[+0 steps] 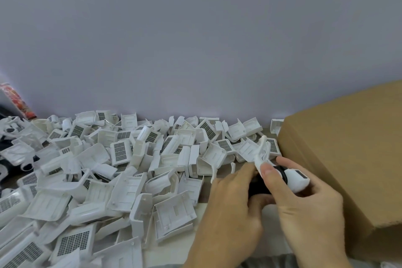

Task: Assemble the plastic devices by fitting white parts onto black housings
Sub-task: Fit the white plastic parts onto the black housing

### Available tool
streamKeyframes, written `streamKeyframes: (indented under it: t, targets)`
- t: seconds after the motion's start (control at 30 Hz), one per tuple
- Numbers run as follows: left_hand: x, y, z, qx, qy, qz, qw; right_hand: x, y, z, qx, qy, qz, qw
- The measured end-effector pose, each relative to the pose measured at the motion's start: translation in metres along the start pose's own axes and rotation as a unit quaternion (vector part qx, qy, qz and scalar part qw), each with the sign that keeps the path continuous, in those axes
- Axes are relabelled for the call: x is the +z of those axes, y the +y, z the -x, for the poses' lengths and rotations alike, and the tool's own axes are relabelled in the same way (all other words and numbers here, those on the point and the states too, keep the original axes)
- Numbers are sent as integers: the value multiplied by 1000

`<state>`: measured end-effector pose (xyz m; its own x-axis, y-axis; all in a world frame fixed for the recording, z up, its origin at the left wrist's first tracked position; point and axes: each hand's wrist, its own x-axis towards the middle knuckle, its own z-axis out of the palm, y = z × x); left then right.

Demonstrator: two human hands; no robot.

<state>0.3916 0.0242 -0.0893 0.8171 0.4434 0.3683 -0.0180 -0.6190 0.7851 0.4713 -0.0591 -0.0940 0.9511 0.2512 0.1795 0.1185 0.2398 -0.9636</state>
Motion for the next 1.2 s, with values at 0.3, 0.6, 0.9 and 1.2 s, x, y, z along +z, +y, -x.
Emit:
streamKeyframes:
  t: [0.3, 0.6, 0.9, 1.2]
  targets:
    - [3, 1, -8, -49, 213, 176, 960, 3, 6, 4, -12, -59, -100, 993]
    - [-11, 1, -12, -210, 262, 522, 784, 0, 13, -1, 82, -78, 8, 994]
    - [-13, 8, -12, -251, 272, 554, 746, 5, 9, 5, 109, -194, 66, 973]
    - [-16, 12, -5, -228, 168, 577, 766, 8, 4, 14, 111, -251, 65, 959]
